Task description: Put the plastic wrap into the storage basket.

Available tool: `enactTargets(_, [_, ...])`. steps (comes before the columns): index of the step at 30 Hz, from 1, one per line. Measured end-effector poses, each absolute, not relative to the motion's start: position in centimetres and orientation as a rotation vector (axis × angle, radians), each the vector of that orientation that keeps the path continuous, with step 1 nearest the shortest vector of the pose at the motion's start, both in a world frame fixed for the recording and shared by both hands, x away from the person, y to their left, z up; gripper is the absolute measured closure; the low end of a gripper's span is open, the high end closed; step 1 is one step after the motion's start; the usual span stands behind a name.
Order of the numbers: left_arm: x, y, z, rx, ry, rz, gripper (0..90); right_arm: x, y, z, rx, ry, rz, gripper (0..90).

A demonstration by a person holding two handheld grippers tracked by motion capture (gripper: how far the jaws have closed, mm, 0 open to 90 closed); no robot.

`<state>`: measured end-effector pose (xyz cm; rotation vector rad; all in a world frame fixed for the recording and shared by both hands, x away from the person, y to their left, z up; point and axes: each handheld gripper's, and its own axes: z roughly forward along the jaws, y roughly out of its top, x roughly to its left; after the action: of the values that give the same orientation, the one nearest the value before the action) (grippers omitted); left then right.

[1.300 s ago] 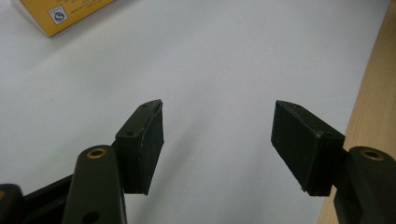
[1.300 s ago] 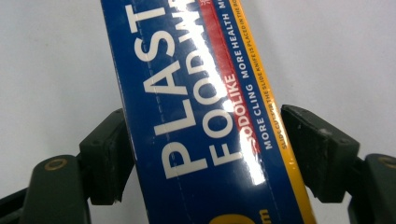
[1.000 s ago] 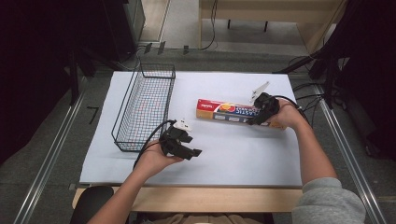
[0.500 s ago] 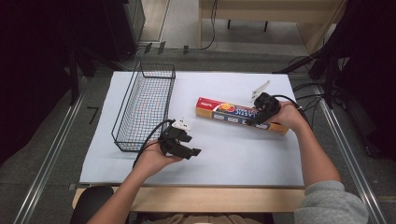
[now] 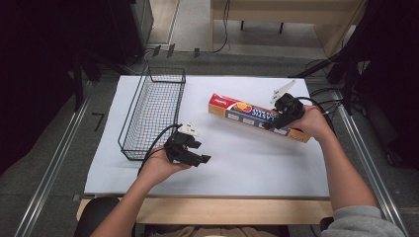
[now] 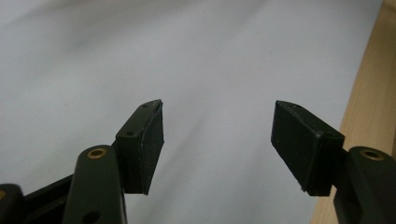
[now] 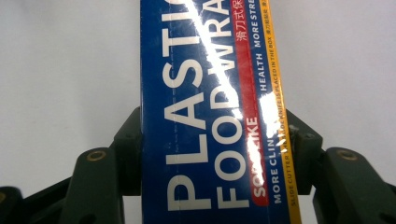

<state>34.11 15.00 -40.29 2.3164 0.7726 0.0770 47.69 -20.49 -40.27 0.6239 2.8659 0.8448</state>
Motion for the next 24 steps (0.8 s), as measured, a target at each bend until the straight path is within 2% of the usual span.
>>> enactTargets(24, [33.5, 14.9, -35.6, 2.334, 0.609, 0.091, 34.5, 38.7, -20.2, -39.3, 0.513, 2.924, 0.829, 40.6])
